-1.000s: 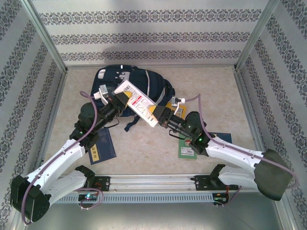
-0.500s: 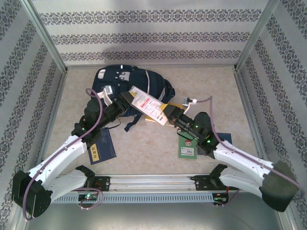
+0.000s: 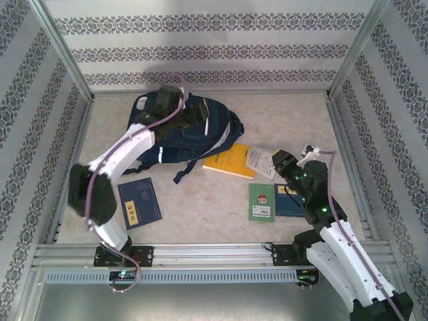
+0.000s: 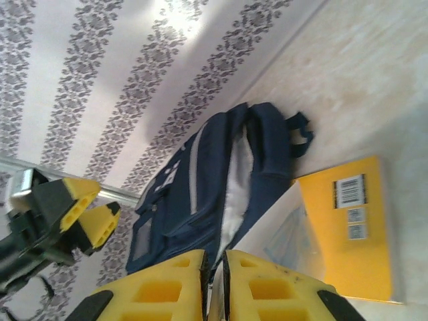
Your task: Pack the student bag
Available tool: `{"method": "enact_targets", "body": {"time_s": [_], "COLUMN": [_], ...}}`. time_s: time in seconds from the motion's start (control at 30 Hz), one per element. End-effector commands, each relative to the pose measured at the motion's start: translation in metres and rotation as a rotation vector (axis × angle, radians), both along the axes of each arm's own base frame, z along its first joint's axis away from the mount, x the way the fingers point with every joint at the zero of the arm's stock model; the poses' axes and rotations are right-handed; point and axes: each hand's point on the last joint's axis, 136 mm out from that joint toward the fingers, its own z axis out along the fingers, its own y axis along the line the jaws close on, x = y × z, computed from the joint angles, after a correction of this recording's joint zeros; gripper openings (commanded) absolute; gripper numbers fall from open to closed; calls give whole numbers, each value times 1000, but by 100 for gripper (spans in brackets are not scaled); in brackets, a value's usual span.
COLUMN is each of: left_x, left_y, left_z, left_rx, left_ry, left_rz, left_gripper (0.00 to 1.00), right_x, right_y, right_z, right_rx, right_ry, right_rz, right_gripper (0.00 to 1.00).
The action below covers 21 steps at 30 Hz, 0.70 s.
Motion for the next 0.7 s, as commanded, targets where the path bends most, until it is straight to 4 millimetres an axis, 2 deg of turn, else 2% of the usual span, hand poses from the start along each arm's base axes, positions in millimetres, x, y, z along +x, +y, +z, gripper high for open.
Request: {"method": "enact_targets", "body": {"time_s": [0.0, 0.1, 0.17, 0.3, 0.47, 0.67], "left_x": [23, 51, 63, 80, 90, 92], "left_y": [-3, -21, -30, -34, -35, -36], "left_z": [-23, -39, -47, -70, -83, -102], "left_rx": [12, -12, -17, 8, 9, 2], "left_ry": [75, 117, 139, 177, 199, 236], "left_rz": [-81, -140, -166, -168, -169, -170], "left_gripper": [65, 60, 57, 51, 46, 46], "right_x": [-4, -2, 0, 2, 5, 8], "right_y": [-5, -12, -17, -22, -22, -20], "right_z": [-14, -17, -18, -17, -16, -13], "right_rx": [-35, -19, -13, -2, -4, 0], "right_ry": [33, 40, 45, 42, 42, 38], "right_rz": [31, 25, 16, 13, 22, 32], "right_gripper": [17, 17, 17, 16, 16, 16]}}
